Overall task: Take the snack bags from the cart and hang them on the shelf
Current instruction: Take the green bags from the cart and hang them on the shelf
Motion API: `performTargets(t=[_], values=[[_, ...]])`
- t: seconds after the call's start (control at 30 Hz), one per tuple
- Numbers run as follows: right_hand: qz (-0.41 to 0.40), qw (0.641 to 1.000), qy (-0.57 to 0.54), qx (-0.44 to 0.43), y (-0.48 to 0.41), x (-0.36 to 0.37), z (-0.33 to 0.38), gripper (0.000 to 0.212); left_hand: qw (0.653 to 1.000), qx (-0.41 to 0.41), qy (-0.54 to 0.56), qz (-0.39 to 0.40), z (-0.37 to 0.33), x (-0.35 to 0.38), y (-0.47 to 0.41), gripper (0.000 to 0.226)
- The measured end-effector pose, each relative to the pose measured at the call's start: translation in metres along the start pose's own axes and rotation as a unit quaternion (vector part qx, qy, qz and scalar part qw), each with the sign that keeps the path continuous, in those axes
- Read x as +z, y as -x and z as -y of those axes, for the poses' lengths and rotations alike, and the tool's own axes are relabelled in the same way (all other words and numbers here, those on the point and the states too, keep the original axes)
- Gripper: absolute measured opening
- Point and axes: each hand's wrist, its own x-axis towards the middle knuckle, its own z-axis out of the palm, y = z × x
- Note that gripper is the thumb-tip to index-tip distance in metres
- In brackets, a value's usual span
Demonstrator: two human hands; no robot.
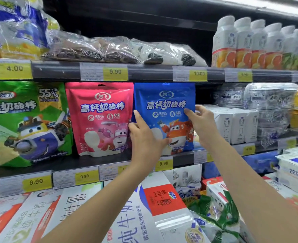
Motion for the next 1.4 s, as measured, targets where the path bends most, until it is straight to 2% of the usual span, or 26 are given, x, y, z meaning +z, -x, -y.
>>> performTargets(t=[0.27,0.5,0.63,0.77,0.83,0.93,1.07,1.17,1.3,1.4], values=[[-0.003,0.999,-0.028,0.035,-0.008,0.026,-0.009,0.025,1.000,-0.001,-0.024,-0.007,0.006,0.001,-0.012,0.132],[-0.013,0.998,-0.026,0.051,-0.016,0.026,-0.013,0.023,1.000,-0.004,-0.030,0.006,0.008,0.007,-0.021,0.131],[-0.026,0.998,0.015,0.050,-0.009,0.026,-0.005,0.022,0.999,-0.006,-0.039,0.018,0.007,0.002,-0.016,0.129],[-0.040,0.993,0.089,0.065,0.004,0.021,0.007,0.037,0.995,-0.022,-0.090,0.040,-0.003,-0.014,-0.008,0.120],[-0.041,0.983,0.167,0.069,0.015,0.016,0.012,0.044,0.989,-0.027,-0.133,0.059,-0.010,-0.024,-0.002,0.113],[-0.018,0.938,0.340,0.062,0.038,0.009,0.022,0.057,0.977,-0.022,-0.193,0.092,-0.020,-0.047,0.007,0.101],[0.049,0.841,0.537,0.038,0.080,0.007,0.037,0.075,0.953,-0.002,-0.277,0.124,-0.026,-0.091,0.026,0.095],[0.089,0.790,0.607,-0.005,0.112,0.014,0.041,0.074,0.931,0.006,-0.341,0.128,-0.020,-0.119,0.043,0.100],[0.133,0.748,0.648,-0.048,0.135,0.031,0.038,0.072,0.913,0.001,-0.387,0.129,0.003,-0.138,0.053,0.101],[0.123,0.728,0.668,-0.087,0.132,0.044,0.024,0.076,0.907,0.004,-0.405,0.118,0.026,-0.135,0.047,0.099]])
